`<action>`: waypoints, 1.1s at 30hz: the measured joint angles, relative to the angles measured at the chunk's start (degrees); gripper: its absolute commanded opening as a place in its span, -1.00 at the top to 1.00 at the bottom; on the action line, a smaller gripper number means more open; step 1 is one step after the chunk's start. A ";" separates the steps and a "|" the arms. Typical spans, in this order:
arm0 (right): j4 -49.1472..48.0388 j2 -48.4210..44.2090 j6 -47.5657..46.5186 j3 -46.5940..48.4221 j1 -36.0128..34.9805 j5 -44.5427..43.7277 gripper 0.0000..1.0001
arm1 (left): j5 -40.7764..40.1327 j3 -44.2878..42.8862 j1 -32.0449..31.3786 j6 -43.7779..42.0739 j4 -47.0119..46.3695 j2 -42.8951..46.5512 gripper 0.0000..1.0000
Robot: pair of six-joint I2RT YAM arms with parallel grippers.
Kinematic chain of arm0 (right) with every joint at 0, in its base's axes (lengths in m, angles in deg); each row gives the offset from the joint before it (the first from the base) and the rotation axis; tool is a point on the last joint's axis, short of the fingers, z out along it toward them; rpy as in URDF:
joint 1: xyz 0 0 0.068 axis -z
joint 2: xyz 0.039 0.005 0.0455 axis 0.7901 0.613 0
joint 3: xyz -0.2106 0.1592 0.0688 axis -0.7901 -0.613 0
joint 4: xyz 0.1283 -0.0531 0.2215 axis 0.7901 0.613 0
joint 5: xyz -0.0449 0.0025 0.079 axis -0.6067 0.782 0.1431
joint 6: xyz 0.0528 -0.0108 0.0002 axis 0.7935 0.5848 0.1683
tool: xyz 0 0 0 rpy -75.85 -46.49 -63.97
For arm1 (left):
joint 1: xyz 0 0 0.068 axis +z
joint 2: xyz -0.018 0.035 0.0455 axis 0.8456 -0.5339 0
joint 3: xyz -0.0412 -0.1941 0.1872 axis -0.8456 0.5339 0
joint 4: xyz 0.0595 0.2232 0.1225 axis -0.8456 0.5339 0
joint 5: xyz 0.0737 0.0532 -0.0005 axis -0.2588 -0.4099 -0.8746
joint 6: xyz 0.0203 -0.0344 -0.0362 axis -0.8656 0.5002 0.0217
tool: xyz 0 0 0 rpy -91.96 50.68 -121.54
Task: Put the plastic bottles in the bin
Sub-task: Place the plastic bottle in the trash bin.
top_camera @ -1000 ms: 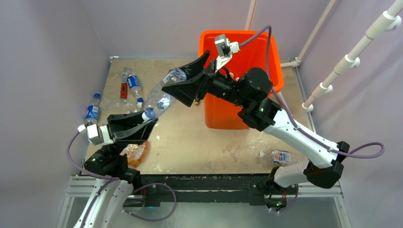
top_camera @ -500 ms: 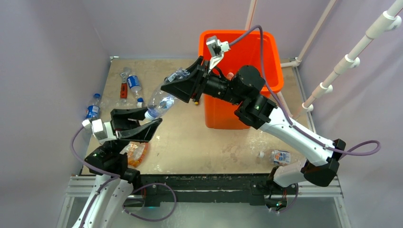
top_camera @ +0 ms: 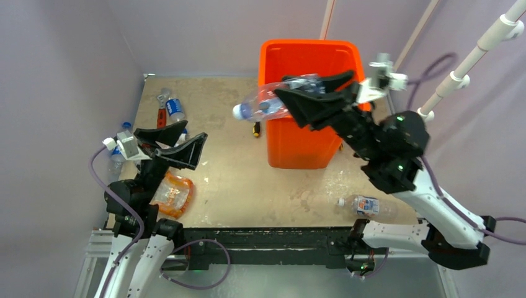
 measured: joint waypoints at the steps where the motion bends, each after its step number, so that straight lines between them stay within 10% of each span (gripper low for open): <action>1: -1.14 -2.03 -1.68 -1.03 0.00 -2.03 0.57 | -1.84 0.02 0.00 -0.37 2.32 0.07 -0.87; 18: -6.97 3.32 -33.46 -0.09 1.20 -40.70 0.56 | -14.16 1.07 0.00 -0.26 18.29 -7.76 -0.79; 33: 2.95 7.67 -17.59 -1.99 21.20 -37.83 0.55 | -15.10 1.07 0.00 -0.26 20.98 -7.37 -0.75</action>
